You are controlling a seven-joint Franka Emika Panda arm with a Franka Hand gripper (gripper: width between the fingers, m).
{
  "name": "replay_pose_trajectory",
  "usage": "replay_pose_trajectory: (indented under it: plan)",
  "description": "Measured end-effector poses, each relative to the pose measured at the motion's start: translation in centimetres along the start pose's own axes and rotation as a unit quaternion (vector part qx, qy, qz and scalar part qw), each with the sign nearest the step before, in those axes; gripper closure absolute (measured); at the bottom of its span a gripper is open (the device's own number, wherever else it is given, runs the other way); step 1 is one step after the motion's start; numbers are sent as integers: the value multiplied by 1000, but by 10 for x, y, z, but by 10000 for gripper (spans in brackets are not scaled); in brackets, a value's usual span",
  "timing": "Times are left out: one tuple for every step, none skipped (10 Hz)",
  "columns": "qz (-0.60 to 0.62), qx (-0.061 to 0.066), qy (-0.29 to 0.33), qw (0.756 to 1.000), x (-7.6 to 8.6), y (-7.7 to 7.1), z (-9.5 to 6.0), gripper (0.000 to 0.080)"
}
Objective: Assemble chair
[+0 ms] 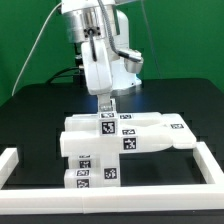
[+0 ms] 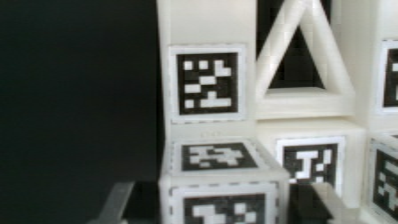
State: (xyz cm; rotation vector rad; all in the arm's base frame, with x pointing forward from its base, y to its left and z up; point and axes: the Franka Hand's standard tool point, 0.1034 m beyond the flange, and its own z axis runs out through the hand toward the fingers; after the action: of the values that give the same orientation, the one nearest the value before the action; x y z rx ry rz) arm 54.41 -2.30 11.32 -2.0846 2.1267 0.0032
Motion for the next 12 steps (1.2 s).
replay_pose_trajectory:
  plan:
    - [34,1,0,999,-1,-1,0,515]
    - [54,2,1,999,-2,-1,0,515]
    - [53,2,1,999,-2,-1,0,515]
    - [51,2,1,999,-2,-1,0,509]
    - [51,1,1,999,-2,-1,0,509]
    - [51,1,1,999,-2,0,1,312]
    - [51,1,1,999,-2,0,1,312]
    - [51,0,1,999,-2,0,1,181]
    - [50,0,0,999,-2,0,1,159]
    - [43,-3,-12,999,-5,-1,-10,159]
    - [38,3,-31,999,-7,-5,-33,151]
    - [39,16,-48,998,-7,-11,-58,151]
